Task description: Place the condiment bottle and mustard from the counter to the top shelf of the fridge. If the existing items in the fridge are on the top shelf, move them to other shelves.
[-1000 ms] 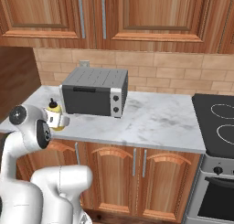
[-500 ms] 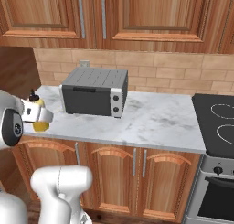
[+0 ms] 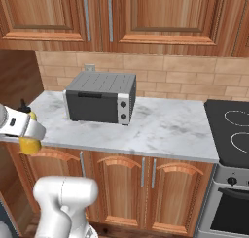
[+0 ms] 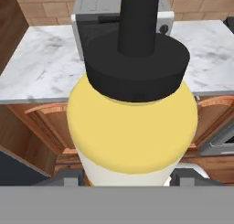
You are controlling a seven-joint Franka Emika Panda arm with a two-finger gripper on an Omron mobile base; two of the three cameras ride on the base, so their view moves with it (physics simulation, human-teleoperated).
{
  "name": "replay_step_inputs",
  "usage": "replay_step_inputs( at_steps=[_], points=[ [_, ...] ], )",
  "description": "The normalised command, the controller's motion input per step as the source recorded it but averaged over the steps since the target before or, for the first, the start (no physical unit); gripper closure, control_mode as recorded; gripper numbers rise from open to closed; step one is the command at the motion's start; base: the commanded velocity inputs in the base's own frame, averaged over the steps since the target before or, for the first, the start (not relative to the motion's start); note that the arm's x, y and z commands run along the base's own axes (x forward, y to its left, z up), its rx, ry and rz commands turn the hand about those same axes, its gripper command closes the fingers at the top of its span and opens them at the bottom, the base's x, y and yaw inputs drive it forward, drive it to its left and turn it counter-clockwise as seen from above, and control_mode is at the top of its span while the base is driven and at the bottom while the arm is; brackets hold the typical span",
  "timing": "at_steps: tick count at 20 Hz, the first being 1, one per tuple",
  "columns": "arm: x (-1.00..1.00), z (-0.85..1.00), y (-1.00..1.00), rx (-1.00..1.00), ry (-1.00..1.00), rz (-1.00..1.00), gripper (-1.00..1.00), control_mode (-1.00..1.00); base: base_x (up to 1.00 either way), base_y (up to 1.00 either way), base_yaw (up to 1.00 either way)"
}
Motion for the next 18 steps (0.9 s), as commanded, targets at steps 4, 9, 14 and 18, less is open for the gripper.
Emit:
replay_step_inputs(
  at_steps=[4, 9, 14, 18],
  points=[
    [-0.07, 0.00, 0.00, 0.00, 0.00, 0.00, 1.00, 1.00, -0.24, 0.00, 0.00],
    [0.00, 0.00, 0.00, 0.00, 0.00, 0.00, 1.00, 1.00, -1.00, -0.29, 0.34],
    [0.00, 0.00, 0.00, 0.00, 0.00, 0.00, 1.00, 1.00, -1.00, -0.08, 0.58],
    [0.00, 0.00, 0.00, 0.00, 0.00, 0.00, 1.00, 1.00, -0.92, 0.22, 0.79]
  ],
)
